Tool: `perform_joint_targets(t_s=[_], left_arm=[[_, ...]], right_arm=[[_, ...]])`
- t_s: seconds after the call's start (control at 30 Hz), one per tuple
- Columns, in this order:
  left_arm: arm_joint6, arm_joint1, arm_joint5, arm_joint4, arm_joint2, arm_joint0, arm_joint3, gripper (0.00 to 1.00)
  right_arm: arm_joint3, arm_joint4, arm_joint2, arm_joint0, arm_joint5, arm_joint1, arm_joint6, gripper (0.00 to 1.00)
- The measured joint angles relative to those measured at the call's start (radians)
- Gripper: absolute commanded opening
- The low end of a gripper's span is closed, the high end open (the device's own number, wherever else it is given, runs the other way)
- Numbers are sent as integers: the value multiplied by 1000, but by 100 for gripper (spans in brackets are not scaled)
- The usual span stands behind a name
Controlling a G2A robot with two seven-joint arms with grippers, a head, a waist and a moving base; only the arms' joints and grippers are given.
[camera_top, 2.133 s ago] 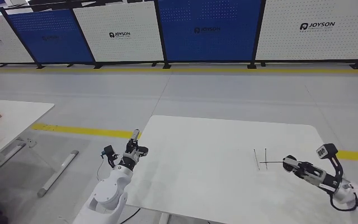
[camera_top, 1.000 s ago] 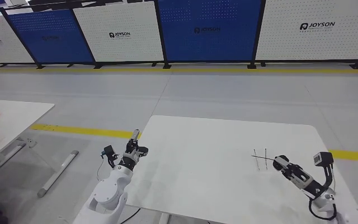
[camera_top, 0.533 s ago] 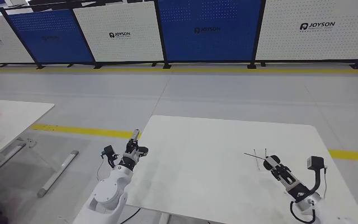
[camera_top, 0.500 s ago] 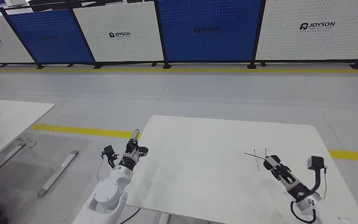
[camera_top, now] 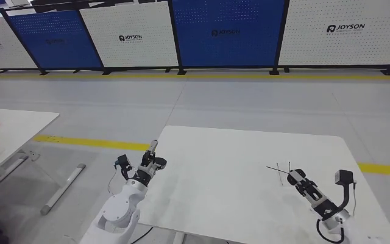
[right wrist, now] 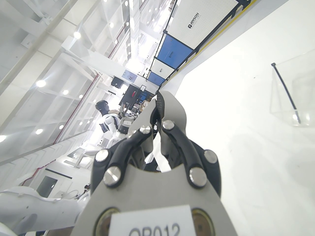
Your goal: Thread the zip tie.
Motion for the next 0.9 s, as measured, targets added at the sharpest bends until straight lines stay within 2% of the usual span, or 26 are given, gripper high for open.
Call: perform_joint_targets(t_s=[0.1,0.2,0.7,0.83,0.9], left_arm=[[-82,3,-36,57,23,21,-48,100],[-128,4,-55,103,50,26,-66,100],[-128,2,-71,110,60,16,-64,100],[-177,4,-103,153,75,15,-77,100],[-201,5,-109,192,100,6,-86,100]], right_arm=[[0,0,0,0,0,0,0,0],[0,0,0,0,0,0,0,0],[0,0,0,0,0,0,0,0],[0,0,0,0,0,0,0,0],[0,0,0,0,0,0,0,0]])
